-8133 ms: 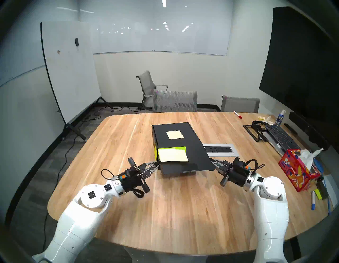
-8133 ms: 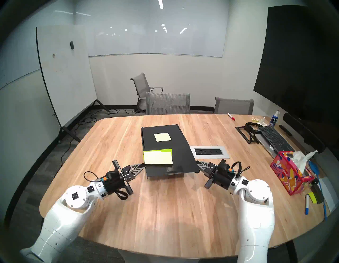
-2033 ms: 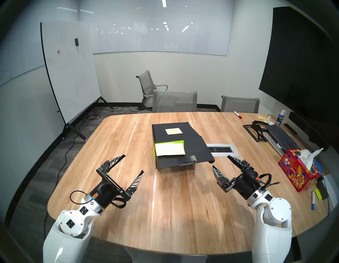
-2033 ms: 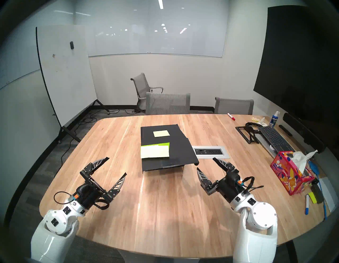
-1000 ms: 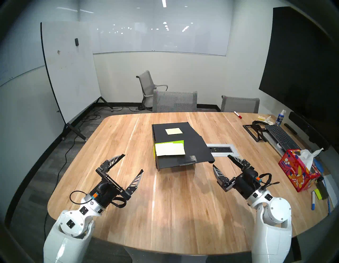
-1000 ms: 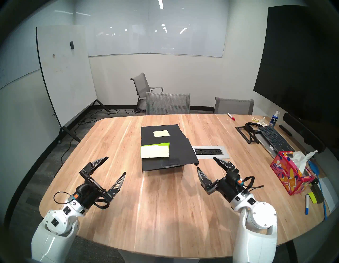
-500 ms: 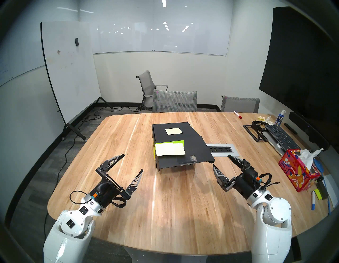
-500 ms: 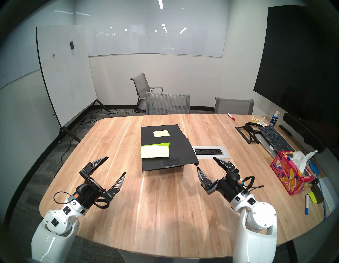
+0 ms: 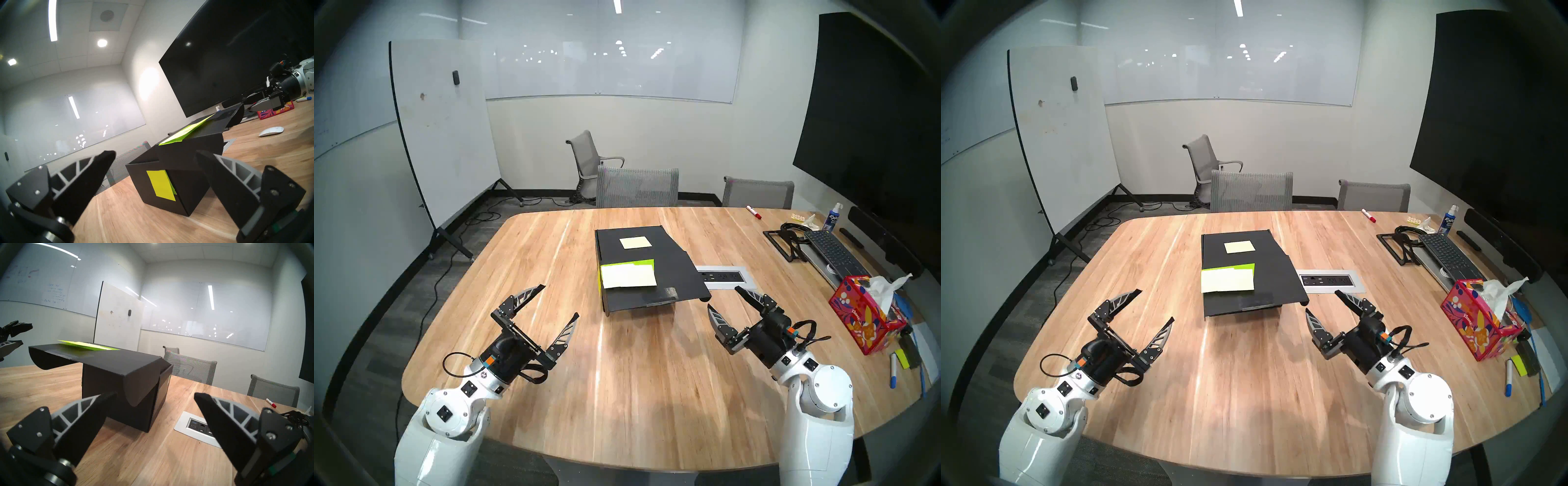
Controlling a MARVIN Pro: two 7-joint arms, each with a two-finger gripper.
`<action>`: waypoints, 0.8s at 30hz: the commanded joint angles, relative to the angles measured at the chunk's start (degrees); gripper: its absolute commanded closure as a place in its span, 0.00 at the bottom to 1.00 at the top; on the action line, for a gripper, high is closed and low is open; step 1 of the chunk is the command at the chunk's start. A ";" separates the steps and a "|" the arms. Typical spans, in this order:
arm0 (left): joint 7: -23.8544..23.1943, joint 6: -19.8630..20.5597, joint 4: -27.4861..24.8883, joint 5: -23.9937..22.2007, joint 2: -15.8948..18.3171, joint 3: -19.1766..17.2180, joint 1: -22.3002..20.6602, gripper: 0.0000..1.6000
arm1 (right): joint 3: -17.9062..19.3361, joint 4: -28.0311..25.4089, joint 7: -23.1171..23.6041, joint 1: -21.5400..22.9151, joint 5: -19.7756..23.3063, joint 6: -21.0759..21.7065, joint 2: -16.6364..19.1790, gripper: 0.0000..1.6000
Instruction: Open the box and place the mouse inside
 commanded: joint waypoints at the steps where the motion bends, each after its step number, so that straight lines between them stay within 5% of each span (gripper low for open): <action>1: -0.18 -0.19 -1.27 -0.01 0.16 0.06 -0.09 0.00 | 0.05 -1.26 0.16 0.37 0.42 -0.09 0.11 0.00; 24: -0.19 -0.19 -1.27 -0.01 0.15 0.05 -0.09 0.00 | -0.80 -2.51 1.72 -0.57 0.62 0.04 -0.17 0.00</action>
